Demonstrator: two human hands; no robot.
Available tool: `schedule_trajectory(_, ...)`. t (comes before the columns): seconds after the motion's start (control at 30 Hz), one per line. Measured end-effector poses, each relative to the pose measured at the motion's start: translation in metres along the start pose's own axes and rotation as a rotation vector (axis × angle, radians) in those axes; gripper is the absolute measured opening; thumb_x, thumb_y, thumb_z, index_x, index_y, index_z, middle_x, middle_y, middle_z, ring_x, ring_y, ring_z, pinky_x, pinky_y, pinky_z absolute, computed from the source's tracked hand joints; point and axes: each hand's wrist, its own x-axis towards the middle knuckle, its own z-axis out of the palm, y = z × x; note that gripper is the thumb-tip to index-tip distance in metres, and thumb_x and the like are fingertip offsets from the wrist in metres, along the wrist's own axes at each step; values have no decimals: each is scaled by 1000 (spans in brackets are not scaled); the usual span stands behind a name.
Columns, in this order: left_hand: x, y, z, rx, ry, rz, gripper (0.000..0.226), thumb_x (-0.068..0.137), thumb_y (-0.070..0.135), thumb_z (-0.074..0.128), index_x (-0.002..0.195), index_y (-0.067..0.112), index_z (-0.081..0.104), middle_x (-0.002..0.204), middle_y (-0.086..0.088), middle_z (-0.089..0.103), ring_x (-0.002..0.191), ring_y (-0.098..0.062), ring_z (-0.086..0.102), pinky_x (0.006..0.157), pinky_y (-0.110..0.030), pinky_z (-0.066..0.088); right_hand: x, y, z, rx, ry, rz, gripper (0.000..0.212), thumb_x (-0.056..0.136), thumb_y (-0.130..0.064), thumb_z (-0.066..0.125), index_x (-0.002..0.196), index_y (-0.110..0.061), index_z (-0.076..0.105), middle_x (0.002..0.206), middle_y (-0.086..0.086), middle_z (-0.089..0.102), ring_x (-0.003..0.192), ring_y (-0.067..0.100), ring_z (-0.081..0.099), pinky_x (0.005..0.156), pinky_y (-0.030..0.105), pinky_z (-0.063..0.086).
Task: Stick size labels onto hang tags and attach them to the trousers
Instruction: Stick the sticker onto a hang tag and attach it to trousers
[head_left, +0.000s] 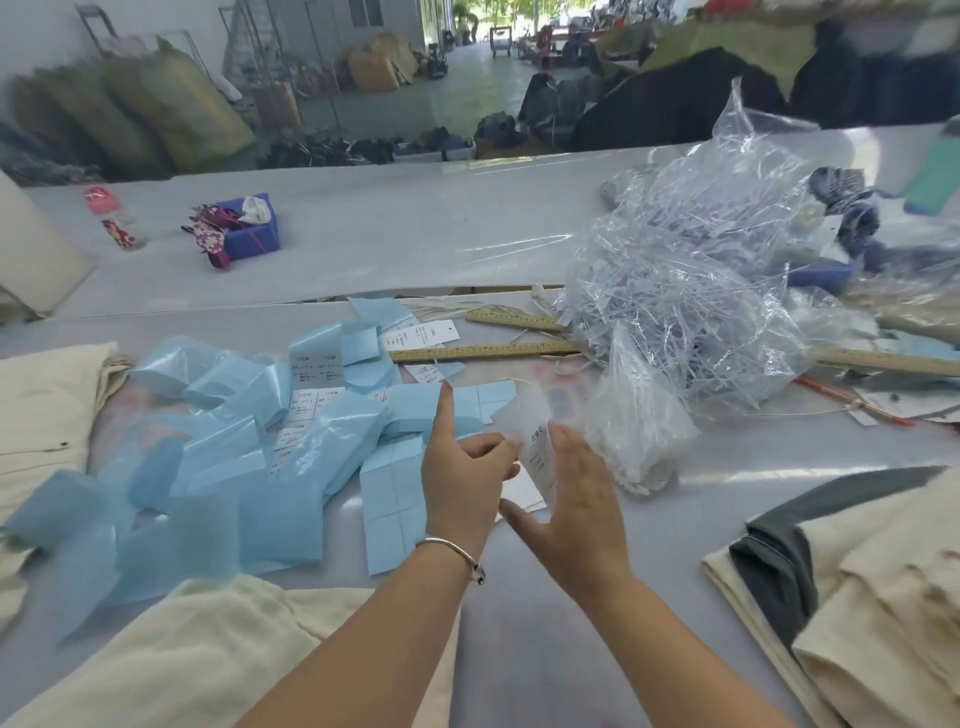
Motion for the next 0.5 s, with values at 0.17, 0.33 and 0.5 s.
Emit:
schedule_trajectory(0.17, -57, 39, -35, -91, -112, 135, 92, 86, 18, 72, 154, 27, 10, 78, 2, 75, 74, -15, 73, 70, -28, 59, -26, -59, -25, 62, 366, -117, 31, 86, 3, 56, 114, -7, 67, 95, 7, 73, 85, 28, 68, 72, 34, 53)
schedule_trajectory(0.33, -115, 63, -99, 155, -18, 339, 100, 78, 32, 77, 153, 30, 11, 88, 9, 65, 86, -6, 64, 68, -11, 48, -73, -107, -59, 771, -10, 419, 14, 98, -16, 51, 95, -20, 65, 90, -4, 72, 84, 19, 67, 72, 33, 53)
schedule_trajectory(0.5, -154, 59, -142, 203, -92, 174, 104, 80, 17, 78, 154, 29, 7, 85, 8, 67, 78, 4, 62, 70, -10, 46, -131, -145, -60, 964, -211, 530, 16, 96, -17, 57, 96, -11, 71, 90, 17, 73, 70, 26, 68, 62, 31, 51)
